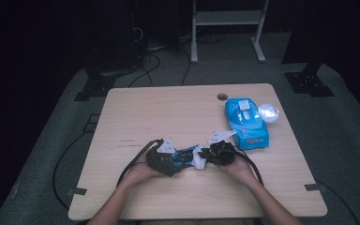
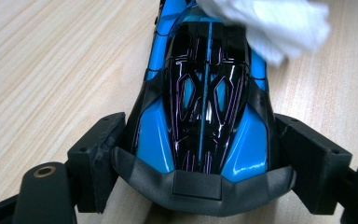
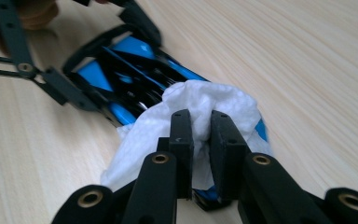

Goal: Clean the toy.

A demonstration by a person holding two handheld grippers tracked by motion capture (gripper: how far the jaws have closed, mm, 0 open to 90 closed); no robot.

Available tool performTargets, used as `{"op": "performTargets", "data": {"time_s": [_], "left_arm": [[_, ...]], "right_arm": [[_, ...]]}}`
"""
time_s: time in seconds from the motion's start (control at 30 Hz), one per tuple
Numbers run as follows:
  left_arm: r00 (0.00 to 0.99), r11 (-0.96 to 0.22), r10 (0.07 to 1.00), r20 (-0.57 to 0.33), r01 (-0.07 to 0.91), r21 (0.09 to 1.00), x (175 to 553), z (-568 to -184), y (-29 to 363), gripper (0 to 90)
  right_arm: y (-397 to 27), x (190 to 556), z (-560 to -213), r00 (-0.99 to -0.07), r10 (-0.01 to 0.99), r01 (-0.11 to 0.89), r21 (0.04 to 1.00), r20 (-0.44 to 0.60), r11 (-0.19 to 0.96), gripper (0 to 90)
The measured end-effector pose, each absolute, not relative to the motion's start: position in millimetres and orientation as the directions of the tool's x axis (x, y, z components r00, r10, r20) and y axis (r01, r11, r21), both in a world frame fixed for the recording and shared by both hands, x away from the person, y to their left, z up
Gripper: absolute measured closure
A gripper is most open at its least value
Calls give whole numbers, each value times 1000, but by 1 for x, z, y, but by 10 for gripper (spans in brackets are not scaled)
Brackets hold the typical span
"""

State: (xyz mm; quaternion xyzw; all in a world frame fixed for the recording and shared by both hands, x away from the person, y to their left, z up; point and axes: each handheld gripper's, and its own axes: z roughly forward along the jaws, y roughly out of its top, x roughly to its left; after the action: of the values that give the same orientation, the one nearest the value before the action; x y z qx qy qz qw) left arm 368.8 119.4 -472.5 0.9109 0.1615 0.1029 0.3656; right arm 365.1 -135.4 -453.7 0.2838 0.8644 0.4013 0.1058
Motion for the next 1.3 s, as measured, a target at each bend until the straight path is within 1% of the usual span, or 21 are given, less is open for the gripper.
{"op": "performTargets", "data": {"time_s": [0.03, 0.07, 0.1, 0.13, 0.17, 0.2, 0.3, 0.37, 0.4, 0.47, 0.5, 0.57, 0.63, 0.73, 0.87, 0.97, 1.1, 1.2, 1.3], "left_arm": [[927, -682, 368, 69, 219, 698, 369, -472, 120, 209], [928, -683, 368, 68, 220, 697, 369, -472, 120, 209], [927, -681, 368, 65, 222, 698, 369, -473, 121, 209], [927, -680, 369, 62, 224, 698, 369, -473, 121, 209], [928, -678, 369, 59, 225, 700, 369, -473, 121, 209], [928, -679, 369, 57, 227, 698, 370, -473, 121, 209], [928, -678, 369, 50, 232, 697, 370, -473, 122, 209], [928, -676, 370, 49, 233, 699, 370, -474, 121, 210], [928, -677, 370, 51, 232, 698, 370, -474, 120, 211], [929, -679, 368, 47, 233, 696, 370, -473, 121, 212], [932, -680, 360, 46, 229, 696, 370, -473, 121, 215], [939, -683, 341, 44, 215, 698, 368, -473, 120, 235], [936, -684, 348, 51, 217, 697, 367, -473, 117, 238], [937, -683, 345, 47, 216, 698, 367, -473, 117, 238], [941, -686, 336, 46, 211, 696, 367, -473, 117, 238], [943, -690, 329, 48, 205, 694, 366, -473, 117, 238], [949, -686, 313, 37, 198, 700, 364, -473, 115, 239], [951, -691, 306, 40, 193, 697, 363, -473, 115, 238], [951, -689, 306, 39, 193, 698, 362, -473, 116, 238]], "right_arm": [[-141, 368, -454, -801, 598, 420, 747, 37, 515, 798], [-144, 369, -454, -786, 619, 423, 732, 1, 535, 798], [-152, 373, -456, -772, 635, 458, 720, 32, 522, 800], [-152, 373, -456, -772, 635, 458, 720, 32, 522, 800], [-154, 374, -457, -766, 639, 478, 723, 66, 499, 802], [-154, 374, -457, -766, 639, 478, 723, 66, 499, 802], [-144, 368, -454, -782, 618, 466, 734, 81, 494, 804], [-135, 365, -453, -810, 573, 455, 748, 124, 482, 803], [-129, 363, -453, -823, 553, 446, 749, 128, 490, 803], [-121, 357, -453, -841, 536, 398, 751, 70, 527, 801], [-121, 358, -452, -843, 534, 392, 749, 61, 534, 800], [-128, 361, -453, -836, 543, 413, 747, 84, 521, 800], [-138, 365, -453, -816, 569, 443, 744, 102, 501, 801], [-155, 369, -452, -776, 625, 477, 730, 89, 489, 802], [-166, 367, -456, -767, 633, 500, 713, 101, 492, 803], [-162, 361, -454, -779, 618, 488, 719, 105, 494, 805], [-144, 354, -449, -824, 552, 452, 737, 128, 503, 803], [-131, 350, -450, -846, 530, 401, 733, 66, 550, 802], [-139, 355, -451, -833, 546, 426, 736, 92, 526, 799]]}}
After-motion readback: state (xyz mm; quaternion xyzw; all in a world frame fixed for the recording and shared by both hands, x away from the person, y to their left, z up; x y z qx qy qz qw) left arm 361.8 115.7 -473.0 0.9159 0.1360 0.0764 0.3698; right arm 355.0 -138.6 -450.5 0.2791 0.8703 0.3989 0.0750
